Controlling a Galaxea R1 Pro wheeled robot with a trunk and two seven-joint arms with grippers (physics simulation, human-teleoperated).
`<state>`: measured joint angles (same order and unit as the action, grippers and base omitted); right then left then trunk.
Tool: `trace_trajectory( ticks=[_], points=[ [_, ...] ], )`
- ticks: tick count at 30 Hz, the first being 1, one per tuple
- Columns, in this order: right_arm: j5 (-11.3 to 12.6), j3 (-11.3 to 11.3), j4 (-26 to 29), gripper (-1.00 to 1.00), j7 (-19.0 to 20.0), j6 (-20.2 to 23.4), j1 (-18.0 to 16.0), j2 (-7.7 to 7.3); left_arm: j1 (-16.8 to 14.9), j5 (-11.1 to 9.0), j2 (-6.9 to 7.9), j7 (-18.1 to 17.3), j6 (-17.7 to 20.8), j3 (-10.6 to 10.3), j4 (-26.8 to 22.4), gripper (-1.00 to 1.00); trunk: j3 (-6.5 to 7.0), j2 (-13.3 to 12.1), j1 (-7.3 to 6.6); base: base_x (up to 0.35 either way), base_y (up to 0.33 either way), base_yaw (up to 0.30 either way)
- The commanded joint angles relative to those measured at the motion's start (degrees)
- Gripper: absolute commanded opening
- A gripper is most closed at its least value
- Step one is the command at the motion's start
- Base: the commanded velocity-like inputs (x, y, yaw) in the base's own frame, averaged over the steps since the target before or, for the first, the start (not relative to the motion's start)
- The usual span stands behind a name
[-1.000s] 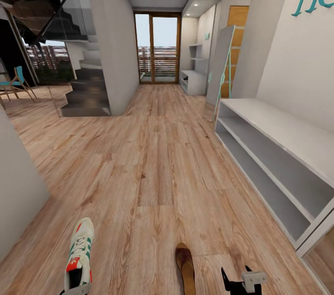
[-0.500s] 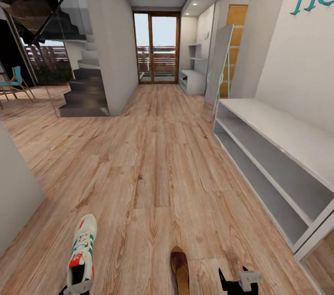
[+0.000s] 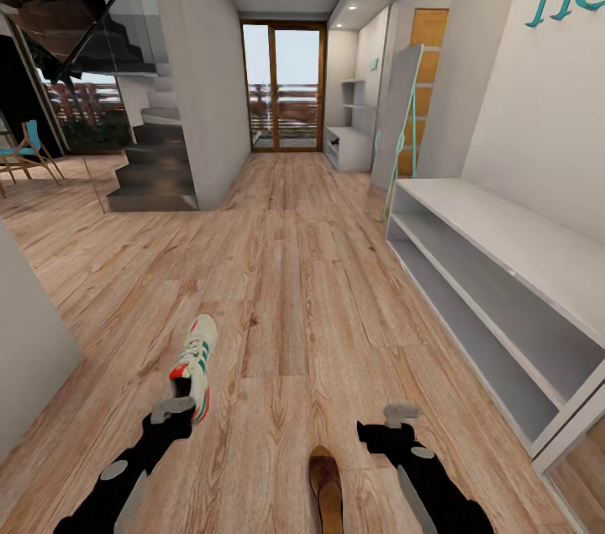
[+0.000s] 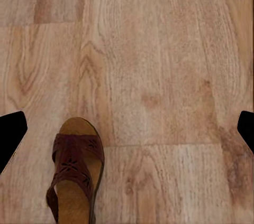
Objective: Pick up the two gym shoes and the two sandals from the corridor floor and place them onto the hallstand (shoe rack) in the corridor, making sure they are on the rack and not on the floor. Arrange them so the two gym shoes are next to each other and the two sandals are next to each other.
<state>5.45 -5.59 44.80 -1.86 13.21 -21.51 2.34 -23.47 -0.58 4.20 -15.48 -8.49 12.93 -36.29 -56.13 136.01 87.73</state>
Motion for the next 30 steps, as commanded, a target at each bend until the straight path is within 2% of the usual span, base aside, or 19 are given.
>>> trace_trajectory(
  ticks=[1,2,4,9,13,19,30],
  points=[
    [0.59,-0.12,0.21,1.0,-1.21,0.84,-0.36,0.35,-0.57,0.07,0.0,-1.41,1.38,0.34,-0.42,-1.0,-0.07,0.02,-0.01,0.0,0.0,0.0],
    [0.63,-0.12,0.36,1.0,-2.85,1.6,-0.84,1.02,-1.41,0.39,-0.03,-2.93,3.56,0.34,-1.26,-1.0,-0.07,0.02,-0.01,0.0,0.0,0.0],
    [0.67,-0.16,0.48,1.0,-4.33,2.26,-1.25,1.84,-2.22,1.01,-0.11,-4.63,5.49,0.32,-2.44,-1.0,-0.07,0.02,-0.01,0.0,0.0,0.0],
    [0.7,-0.24,0.28,1.0,-5.43,2.68,-1.58,2.64,-2.85,2.64,-0.58,-6.29,7.21,-0.45,-4.68,-1.0,-0.07,0.02,-0.01,0.0,0.0,0.0],
    [0.7,-0.23,0.1,1.0,-5.7,2.76,-1.66,2.86,-3.18,4.28,-0.54,-6.69,8.05,-3.51,-5.65,-1.0,-0.07,0.02,-0.01,-0.01,0.01,0.0],
    [0.7,-0.27,-0.91,1.0,-5.71,2.78,-1.69,2.92,-4.17,4.86,-0.56,-6.75,8.55,-5.92,-5.95,-1.0,-0.07,0.02,-0.01,-0.145,0.139,0.0],
    [0.71,-0.3,-1.92,1.0,-5.62,2.78,-1.69,2.93,-4.36,5.04,-0.53,-6.76,9.22,-6.49,-6.15,-1.0,-0.07,0.02,-0.01,-0.097,0.091,0.0]
  ],
)
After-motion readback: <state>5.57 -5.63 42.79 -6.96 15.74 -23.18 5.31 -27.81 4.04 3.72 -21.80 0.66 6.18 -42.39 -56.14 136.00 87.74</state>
